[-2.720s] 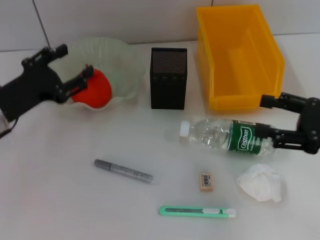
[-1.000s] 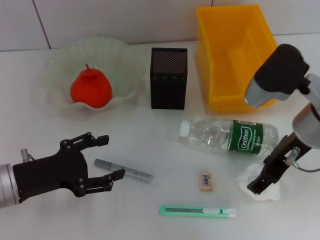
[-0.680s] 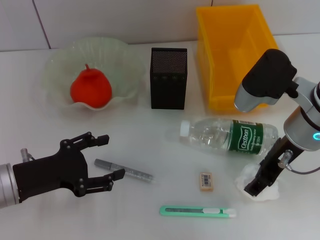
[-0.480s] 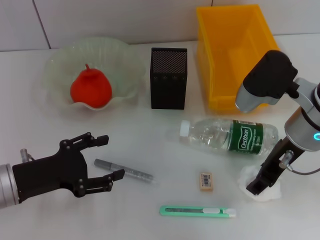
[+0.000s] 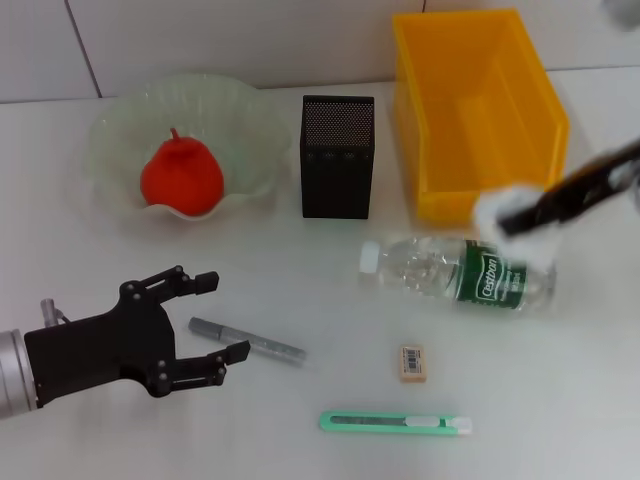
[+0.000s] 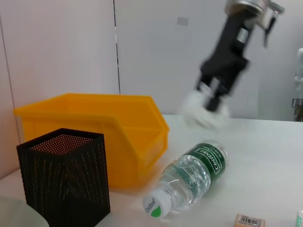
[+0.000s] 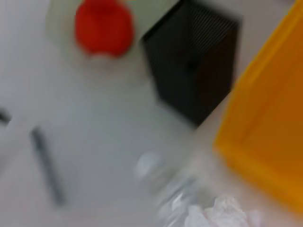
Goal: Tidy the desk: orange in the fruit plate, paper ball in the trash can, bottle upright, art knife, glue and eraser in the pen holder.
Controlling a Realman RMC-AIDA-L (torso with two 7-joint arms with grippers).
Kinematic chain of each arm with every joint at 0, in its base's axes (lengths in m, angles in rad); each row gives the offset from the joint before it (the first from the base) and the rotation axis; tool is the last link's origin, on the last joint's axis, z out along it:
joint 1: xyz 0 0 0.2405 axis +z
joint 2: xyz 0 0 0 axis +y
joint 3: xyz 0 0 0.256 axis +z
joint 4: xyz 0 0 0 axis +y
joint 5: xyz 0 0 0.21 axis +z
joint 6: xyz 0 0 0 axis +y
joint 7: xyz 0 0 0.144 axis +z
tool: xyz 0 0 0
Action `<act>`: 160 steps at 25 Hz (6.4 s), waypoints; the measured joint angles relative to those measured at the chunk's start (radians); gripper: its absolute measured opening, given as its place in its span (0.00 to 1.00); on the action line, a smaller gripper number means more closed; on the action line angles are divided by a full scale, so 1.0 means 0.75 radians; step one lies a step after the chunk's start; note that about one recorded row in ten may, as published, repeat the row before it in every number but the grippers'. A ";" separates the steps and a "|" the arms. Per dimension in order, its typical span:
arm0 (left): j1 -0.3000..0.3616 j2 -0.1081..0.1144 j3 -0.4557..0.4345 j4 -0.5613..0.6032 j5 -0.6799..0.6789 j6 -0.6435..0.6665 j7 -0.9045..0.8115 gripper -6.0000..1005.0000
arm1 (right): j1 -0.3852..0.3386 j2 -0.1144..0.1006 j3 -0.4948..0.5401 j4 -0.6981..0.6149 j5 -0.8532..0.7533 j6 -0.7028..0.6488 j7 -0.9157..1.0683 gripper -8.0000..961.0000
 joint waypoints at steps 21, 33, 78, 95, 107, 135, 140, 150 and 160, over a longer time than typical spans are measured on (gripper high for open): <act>-0.020 -0.005 0.000 0.000 0.000 0.000 0.003 0.83 | 0.151 -0.021 0.130 0.405 -0.002 0.774 -0.252 0.46; -0.010 -0.006 0.000 -0.001 0.000 0.003 0.003 0.83 | 0.118 0.015 0.121 0.312 0.008 0.755 -0.269 0.68; -0.010 -0.012 -0.012 -0.006 -0.006 -0.010 0.003 0.81 | 0.144 0.017 -0.365 0.375 -0.203 0.285 -0.477 0.87; -0.019 -0.012 -0.007 -0.010 0.000 -0.012 0.003 0.80 | 0.187 0.021 -0.440 0.535 -0.260 0.397 -0.431 0.87; -0.021 -0.012 -0.002 -0.009 0.000 -0.014 0.003 0.80 | 0.202 0.025 -0.474 0.609 -0.253 0.455 -0.423 0.87; -0.027 -0.014 -0.002 -0.008 -0.003 -0.008 0.018 0.78 | 0.139 0.025 -0.526 0.573 -0.186 0.465 -0.404 0.87; -0.028 -0.014 -0.002 -0.013 -0.005 -0.014 0.021 0.78 | 0.088 0.022 -0.524 0.532 -0.115 0.462 -0.424 0.86; -0.028 -0.014 -0.002 -0.012 -0.004 -0.012 0.021 0.78 | -0.011 0.021 -0.518 0.435 -0.093 0.482 -0.429 0.85; -0.028 -0.014 -0.003 -0.010 -0.007 -0.005 0.027 0.77 | -0.133 0.019 -0.493 0.247 -0.030 0.485 -0.430 0.82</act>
